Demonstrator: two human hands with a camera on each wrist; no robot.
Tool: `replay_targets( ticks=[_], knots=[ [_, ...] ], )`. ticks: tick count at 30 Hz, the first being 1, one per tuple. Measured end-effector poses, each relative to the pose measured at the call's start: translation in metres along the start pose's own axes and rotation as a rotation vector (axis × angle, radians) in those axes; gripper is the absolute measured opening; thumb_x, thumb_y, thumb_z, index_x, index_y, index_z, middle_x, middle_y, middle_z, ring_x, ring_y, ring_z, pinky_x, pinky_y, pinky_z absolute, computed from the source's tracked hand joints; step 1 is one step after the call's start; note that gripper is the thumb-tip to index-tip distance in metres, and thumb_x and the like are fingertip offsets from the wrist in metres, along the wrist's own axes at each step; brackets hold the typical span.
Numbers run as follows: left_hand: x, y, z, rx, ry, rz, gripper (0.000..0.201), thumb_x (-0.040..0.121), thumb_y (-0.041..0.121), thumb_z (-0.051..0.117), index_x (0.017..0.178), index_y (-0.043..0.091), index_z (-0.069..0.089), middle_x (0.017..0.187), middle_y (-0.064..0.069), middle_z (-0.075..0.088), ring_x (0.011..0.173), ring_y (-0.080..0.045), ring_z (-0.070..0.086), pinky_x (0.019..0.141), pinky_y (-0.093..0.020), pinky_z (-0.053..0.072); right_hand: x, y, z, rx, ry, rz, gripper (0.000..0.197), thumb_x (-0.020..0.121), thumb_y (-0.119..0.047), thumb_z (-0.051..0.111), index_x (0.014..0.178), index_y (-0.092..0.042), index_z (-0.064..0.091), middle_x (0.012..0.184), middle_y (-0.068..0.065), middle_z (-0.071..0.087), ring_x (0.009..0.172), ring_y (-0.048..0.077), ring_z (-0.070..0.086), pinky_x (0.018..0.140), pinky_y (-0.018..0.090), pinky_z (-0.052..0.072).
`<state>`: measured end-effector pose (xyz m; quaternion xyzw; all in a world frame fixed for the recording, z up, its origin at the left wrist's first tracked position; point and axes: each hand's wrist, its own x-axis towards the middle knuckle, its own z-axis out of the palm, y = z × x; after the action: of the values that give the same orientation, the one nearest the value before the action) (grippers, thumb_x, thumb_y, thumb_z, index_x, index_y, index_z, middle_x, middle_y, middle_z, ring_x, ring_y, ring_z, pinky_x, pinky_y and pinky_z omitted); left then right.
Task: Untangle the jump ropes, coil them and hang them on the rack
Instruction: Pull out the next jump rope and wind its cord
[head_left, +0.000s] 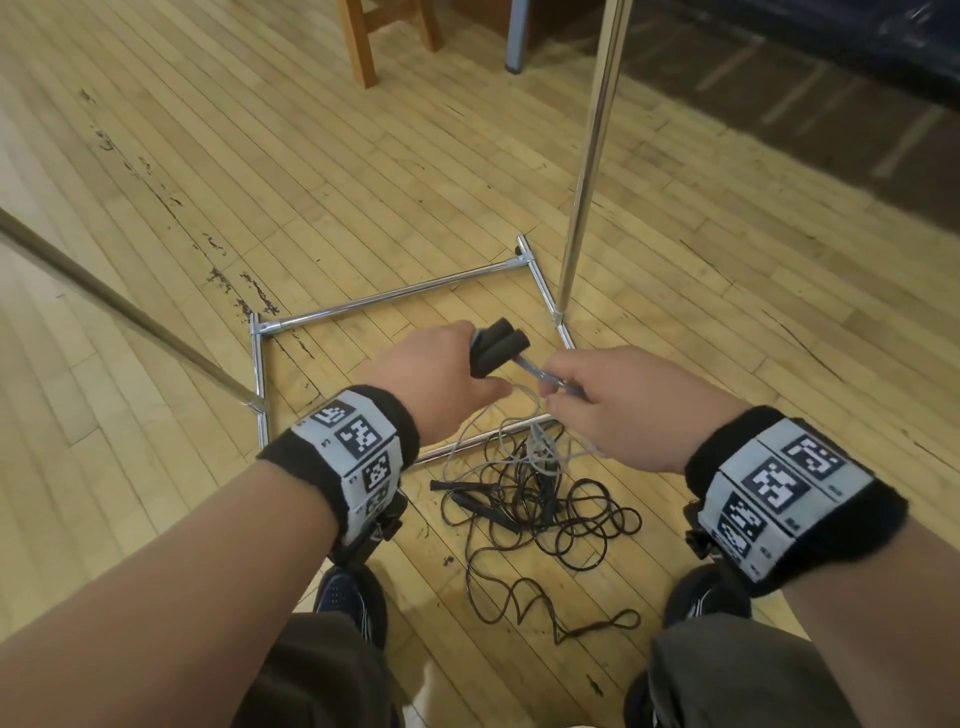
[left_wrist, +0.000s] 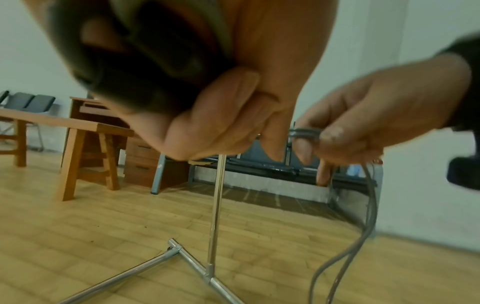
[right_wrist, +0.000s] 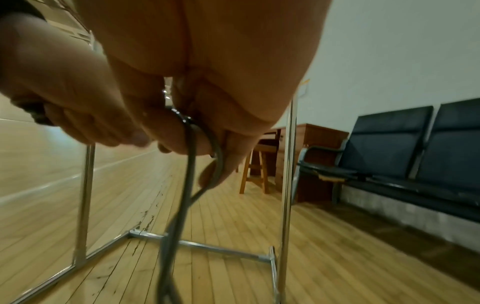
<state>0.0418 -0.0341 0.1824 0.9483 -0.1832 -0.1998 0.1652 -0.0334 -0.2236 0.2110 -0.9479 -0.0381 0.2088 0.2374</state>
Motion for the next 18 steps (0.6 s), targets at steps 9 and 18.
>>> replay_targets(
  ticks=[9,18],
  knots=[
    [-0.01,0.024,0.027,0.215,-0.182,0.102,0.032,0.098,0.052,0.066,0.11,0.027,0.05,0.084,0.007,0.056,0.07,-0.008,0.051,0.057,-0.026,0.038,-0.016,-0.003,-0.015,0.002,0.006,-0.077,0.015,0.097,-0.022,0.056,0.092,-0.031,0.068,0.064,-0.015,0.058,0.058,-0.002,0.055,0.051,0.011,0.04],
    [-0.027,0.042,0.028,0.148,-0.167,0.486,0.025,0.1,0.055,0.061,0.113,0.036,0.05,0.074,0.016,0.048,0.062,0.003,0.045,0.047,-0.016,0.03,-0.025,0.034,-0.022,0.486,-0.008,-0.05,0.006,0.096,-0.017,0.068,0.095,-0.011,0.068,0.088,0.019,0.072,0.083,0.039,0.066,0.079,0.048,0.057]
  ],
)
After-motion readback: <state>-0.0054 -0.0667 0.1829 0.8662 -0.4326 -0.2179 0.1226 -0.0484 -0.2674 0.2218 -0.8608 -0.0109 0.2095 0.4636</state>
